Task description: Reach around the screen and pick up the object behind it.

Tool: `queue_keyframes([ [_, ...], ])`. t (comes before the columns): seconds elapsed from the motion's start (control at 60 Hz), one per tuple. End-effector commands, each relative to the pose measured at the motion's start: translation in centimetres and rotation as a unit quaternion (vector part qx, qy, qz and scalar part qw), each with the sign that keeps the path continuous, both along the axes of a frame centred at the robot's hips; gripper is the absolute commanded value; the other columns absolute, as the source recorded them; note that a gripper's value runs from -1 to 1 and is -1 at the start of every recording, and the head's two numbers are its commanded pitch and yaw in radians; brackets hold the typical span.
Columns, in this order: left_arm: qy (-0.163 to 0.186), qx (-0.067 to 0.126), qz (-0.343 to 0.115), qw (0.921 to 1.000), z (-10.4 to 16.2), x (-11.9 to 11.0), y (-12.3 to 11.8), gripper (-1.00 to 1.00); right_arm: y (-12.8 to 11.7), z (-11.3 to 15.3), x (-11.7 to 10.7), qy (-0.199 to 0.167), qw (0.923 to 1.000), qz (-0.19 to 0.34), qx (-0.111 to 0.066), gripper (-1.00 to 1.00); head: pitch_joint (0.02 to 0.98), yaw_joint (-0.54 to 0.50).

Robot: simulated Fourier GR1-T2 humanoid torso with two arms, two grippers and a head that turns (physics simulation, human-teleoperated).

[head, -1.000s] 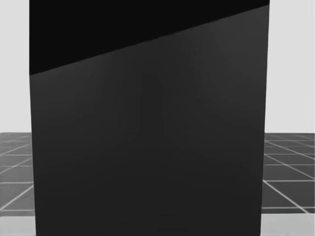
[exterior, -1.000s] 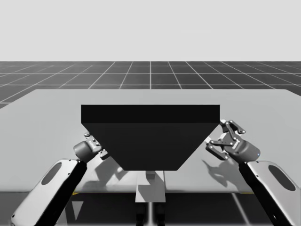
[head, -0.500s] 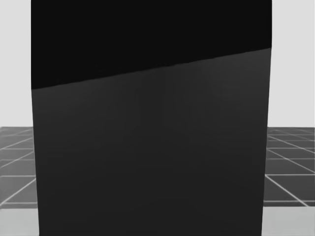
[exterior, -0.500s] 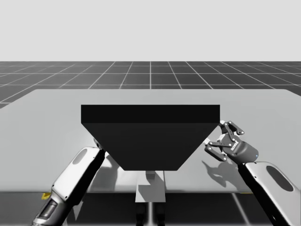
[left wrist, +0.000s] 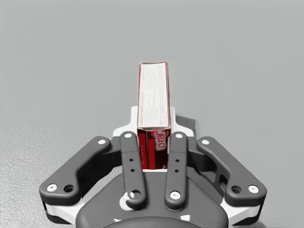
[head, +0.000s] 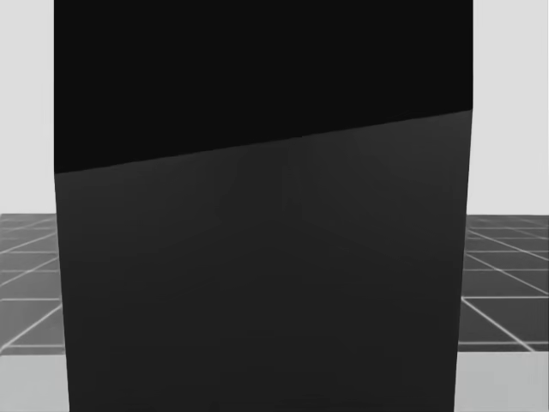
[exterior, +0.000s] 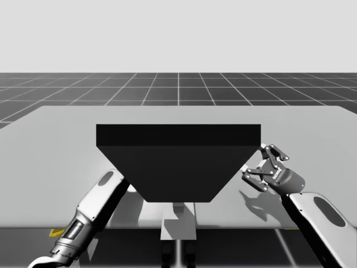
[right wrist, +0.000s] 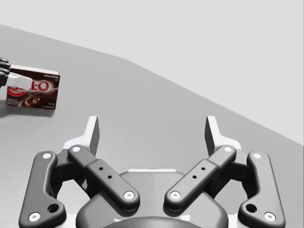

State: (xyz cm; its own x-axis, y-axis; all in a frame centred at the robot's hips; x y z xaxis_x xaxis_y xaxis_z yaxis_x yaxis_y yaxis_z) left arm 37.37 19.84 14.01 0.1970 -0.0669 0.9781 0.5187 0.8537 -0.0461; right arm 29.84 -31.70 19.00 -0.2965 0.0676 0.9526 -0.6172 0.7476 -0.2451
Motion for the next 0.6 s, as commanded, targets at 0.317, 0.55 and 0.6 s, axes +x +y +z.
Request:
queue_keyframes([
  [0.317, 0.004, 0.015, 0.031, 0.9994, 1.3, -1.2, 2.9, 1.0, -0.2, -0.1, 0.1, -0.001, 1.0, -0.007, -0.001, -1.0, 0.124, -0.02],
  [0.55, -0.005, 0.027, 0.09, 0.9955, 2.6, -2.4, 9.0, 1.0, -0.2, 0.0, 0.1, -0.002, 1.0, -0.009, 0.0, -1.0, 0.119, -0.02],
  [0.6, -0.008, 0.028, 0.099, 0.9947, 2.8, -2.6, 9.8, 1.0, -0.2, 0.0, 0.1, -0.003, 0.9999, -0.011, 0.0, -1.0, 0.118, -0.02],
])
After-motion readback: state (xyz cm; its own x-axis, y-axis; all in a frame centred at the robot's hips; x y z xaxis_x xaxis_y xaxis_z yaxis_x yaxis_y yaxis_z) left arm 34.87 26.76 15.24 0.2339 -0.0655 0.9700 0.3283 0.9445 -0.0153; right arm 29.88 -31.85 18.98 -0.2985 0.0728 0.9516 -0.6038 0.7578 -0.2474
